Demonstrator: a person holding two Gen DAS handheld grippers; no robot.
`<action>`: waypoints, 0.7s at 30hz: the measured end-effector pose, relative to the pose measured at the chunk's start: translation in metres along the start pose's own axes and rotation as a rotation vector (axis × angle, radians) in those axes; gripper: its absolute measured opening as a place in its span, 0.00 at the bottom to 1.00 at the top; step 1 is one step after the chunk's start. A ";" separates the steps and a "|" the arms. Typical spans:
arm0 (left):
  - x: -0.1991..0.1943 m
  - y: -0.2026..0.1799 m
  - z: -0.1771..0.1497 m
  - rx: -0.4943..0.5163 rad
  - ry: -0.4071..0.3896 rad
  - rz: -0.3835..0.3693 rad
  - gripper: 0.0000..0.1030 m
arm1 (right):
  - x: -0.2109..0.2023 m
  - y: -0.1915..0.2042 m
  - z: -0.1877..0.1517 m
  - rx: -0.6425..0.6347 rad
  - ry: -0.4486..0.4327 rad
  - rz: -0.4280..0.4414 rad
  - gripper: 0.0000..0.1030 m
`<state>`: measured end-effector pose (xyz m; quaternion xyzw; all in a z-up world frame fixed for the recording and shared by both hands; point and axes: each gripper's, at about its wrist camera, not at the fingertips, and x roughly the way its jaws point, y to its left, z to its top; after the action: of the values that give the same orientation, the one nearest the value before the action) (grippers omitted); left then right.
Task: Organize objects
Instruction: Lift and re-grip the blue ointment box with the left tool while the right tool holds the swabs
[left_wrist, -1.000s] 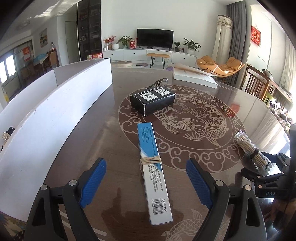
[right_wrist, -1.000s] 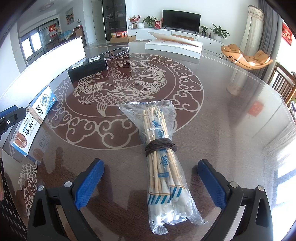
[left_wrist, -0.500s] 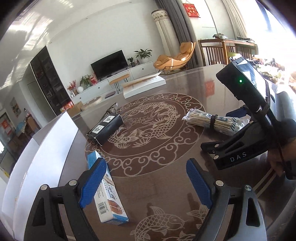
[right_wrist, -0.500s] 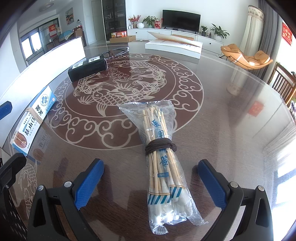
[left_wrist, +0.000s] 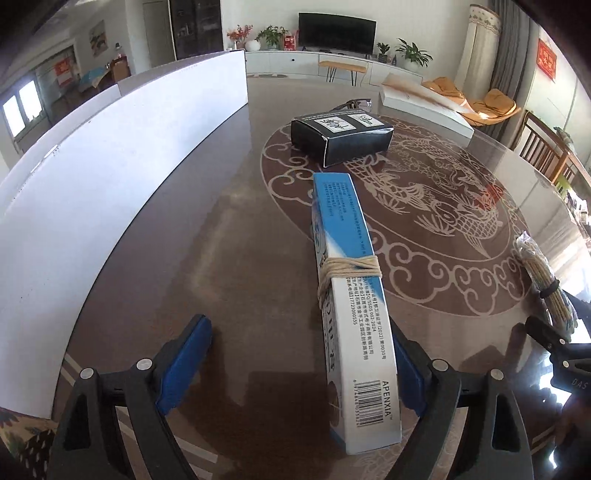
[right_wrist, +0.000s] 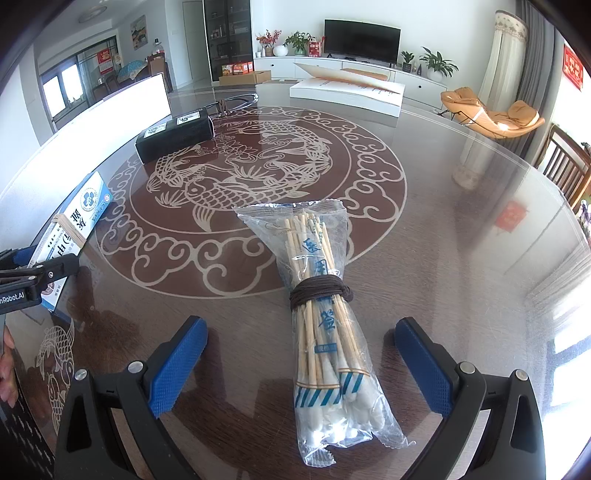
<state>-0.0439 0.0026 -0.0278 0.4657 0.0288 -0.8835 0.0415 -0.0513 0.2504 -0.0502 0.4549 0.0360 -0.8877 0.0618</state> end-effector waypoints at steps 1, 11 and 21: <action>-0.005 -0.001 -0.001 0.005 -0.025 -0.019 0.87 | 0.000 0.000 0.000 0.000 0.000 0.000 0.99; -0.030 -0.100 -0.029 0.475 -0.097 -0.186 0.87 | 0.000 0.000 0.000 -0.001 0.000 -0.001 0.99; -0.034 -0.073 0.001 0.250 -0.123 -0.141 0.95 | 0.000 0.000 0.000 0.001 0.000 0.001 0.99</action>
<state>-0.0326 0.0767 0.0014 0.4092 -0.0513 -0.9077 -0.0770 -0.0511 0.2506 -0.0500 0.4548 0.0355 -0.8877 0.0622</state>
